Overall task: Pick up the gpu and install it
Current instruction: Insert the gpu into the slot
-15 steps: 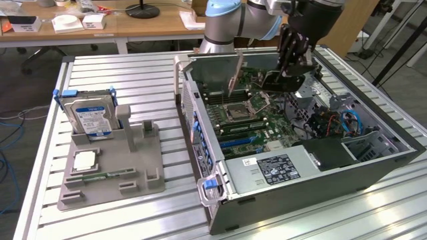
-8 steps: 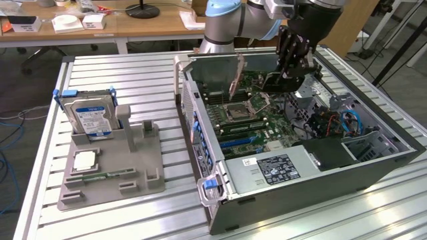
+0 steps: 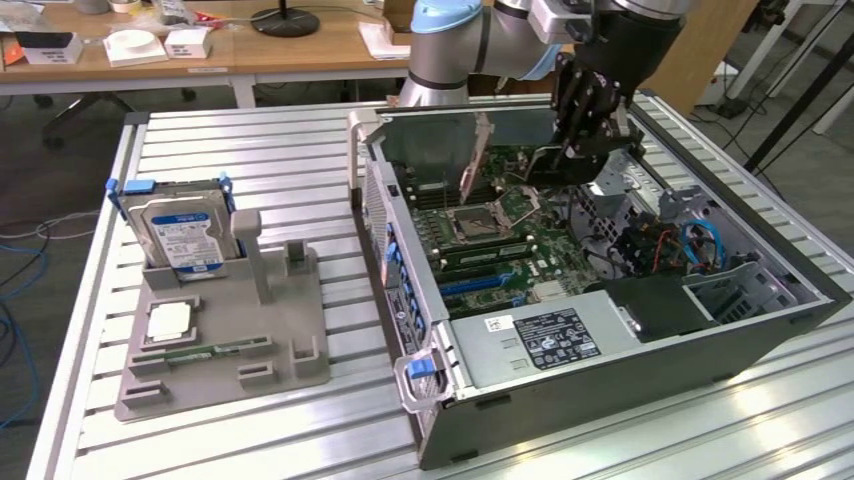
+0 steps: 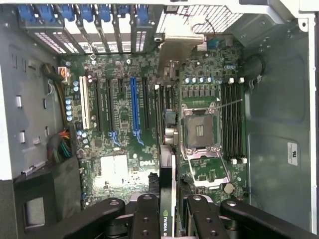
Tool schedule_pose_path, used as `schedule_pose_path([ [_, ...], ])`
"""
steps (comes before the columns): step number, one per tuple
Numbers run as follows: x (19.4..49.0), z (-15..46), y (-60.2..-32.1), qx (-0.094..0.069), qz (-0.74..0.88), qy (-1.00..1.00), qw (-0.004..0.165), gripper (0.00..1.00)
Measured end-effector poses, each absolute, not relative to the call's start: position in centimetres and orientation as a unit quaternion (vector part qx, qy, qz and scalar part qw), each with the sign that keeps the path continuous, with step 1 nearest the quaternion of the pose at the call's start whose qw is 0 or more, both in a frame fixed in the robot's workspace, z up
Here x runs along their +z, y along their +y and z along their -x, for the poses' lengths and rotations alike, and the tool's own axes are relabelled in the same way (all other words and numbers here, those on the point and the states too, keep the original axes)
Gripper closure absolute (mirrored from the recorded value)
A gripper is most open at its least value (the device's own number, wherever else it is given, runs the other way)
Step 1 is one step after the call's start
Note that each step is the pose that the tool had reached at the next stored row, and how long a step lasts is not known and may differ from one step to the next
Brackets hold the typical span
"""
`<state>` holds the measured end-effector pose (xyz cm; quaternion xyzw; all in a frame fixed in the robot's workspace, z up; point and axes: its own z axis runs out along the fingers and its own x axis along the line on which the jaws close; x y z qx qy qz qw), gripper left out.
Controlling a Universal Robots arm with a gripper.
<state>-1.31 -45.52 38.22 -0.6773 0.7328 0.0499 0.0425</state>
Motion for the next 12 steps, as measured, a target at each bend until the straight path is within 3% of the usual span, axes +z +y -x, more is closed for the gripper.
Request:
schedule_pose_path([
  [12, 38.14, 1.30, -45.53, 0.048, 0.678, 0.732, 0.045, 0.74],
])
